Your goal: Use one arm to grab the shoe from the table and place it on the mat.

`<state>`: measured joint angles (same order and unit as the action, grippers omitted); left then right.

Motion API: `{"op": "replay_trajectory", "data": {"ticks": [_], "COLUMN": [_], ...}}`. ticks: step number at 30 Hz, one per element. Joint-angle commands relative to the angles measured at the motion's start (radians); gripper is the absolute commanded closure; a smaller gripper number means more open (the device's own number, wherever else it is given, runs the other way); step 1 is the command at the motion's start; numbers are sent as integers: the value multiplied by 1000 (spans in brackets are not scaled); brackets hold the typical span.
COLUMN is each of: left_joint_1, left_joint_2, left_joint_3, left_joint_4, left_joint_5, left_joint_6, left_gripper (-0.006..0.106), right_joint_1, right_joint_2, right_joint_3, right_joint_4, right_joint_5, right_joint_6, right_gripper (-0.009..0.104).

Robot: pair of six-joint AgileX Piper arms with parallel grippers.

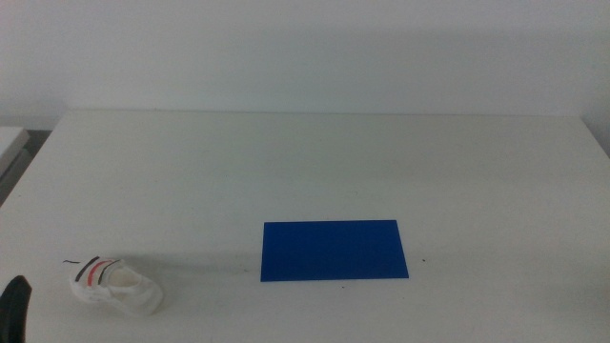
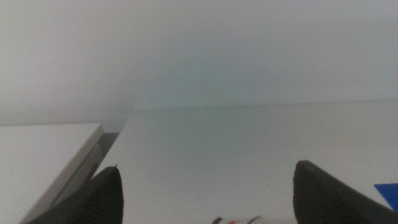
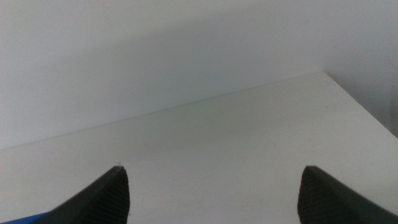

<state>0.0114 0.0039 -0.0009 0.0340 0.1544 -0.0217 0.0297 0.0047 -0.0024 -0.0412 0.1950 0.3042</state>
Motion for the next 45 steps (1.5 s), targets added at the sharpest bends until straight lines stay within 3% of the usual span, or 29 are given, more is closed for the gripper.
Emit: {"op": "replay_trajectory", "data": {"ticks": [1,6,9,16,24,28,33,38,45], "left_joint_1": [-2,-2,-2,-2,-9,-47,-62,-62,-62], "left_joint_2": [29,302,475,773,1023,1135,1266,1359,1482], "left_joint_3": [-42,-362,-549,-784,-892,-949,-1009,-1044,-1072], "left_joint_4": [-28,-34,-34,0,-75,-61,-58,15,-34], "left_joint_5": [12,202,356,545,838,971,1003,1024,954], "left_joint_6": [-5,-8,-100,-513,-933,-1095,-1126,-1126,-1126], "left_gripper": [7,7,7,7,7,7,7,7,7], "right_joint_1": [2,2,2,2,2,2,2,2,2], "right_joint_2": [-5,-5,-5,-5,-5,-5,-5,-5,-5], "right_joint_3": [2,2,2,2,2,2,2,2,2], "right_joint_4": [-7,-7,-7,-7,-7,-7,-7,-7,-7], "right_joint_5": [-9,-9,-9,-9,-9,-9,-9,-9,-9], "right_joint_6": [-4,-4,-4,-4,-4,-4,-4,-4,-4], "right_gripper": [16,16,16,16,16,16,16,16,16]}}
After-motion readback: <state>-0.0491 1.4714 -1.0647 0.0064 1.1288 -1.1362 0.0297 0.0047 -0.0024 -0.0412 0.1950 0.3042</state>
